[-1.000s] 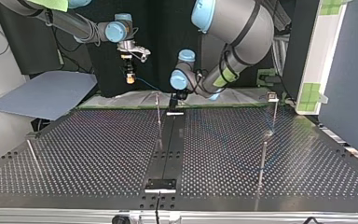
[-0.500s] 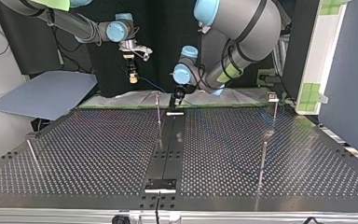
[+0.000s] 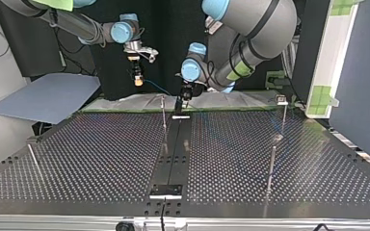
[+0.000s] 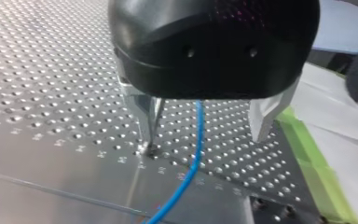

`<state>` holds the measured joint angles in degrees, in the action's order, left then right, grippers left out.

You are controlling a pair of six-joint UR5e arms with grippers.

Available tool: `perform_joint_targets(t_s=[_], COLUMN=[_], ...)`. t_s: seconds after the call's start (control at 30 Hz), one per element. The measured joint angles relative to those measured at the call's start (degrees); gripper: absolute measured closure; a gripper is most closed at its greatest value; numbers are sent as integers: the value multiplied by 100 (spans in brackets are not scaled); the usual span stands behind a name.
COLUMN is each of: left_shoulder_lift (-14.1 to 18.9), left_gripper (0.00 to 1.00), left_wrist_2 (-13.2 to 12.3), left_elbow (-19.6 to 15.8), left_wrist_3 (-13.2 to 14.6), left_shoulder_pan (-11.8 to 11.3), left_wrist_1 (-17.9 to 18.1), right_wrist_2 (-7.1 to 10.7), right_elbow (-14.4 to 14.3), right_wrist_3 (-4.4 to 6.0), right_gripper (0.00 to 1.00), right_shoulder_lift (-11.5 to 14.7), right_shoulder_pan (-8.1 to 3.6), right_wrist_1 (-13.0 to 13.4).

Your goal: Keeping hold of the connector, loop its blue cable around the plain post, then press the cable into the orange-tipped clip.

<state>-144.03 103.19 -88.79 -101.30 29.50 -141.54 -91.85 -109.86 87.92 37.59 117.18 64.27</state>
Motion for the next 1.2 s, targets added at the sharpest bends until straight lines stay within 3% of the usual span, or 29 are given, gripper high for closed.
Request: perform_joint_targets(t_s=[0.17,0.53,0.87,1.2], left_shoulder_lift=[2,4,4,3], left_gripper=[0,0,0,0], left_wrist_2=[12,187,463,437], left_elbow=[-15,-21,-19,-22], left_wrist_3=[-131,-120,279,444], left_shoulder_pan=[31,38,53,79], left_wrist_1=[198,265,267,288], right_wrist_2=[65,156,166,162], right_elbow=[1,1,2,2], right_wrist_3=[-60,-121,-137,-144], right_gripper=[100,100,100,100], right_shoulder_lift=[0,0,-2,-11], right_shoulder_pan=[39,102,115,125], right_wrist_1=[-1,-7,-3,-1])
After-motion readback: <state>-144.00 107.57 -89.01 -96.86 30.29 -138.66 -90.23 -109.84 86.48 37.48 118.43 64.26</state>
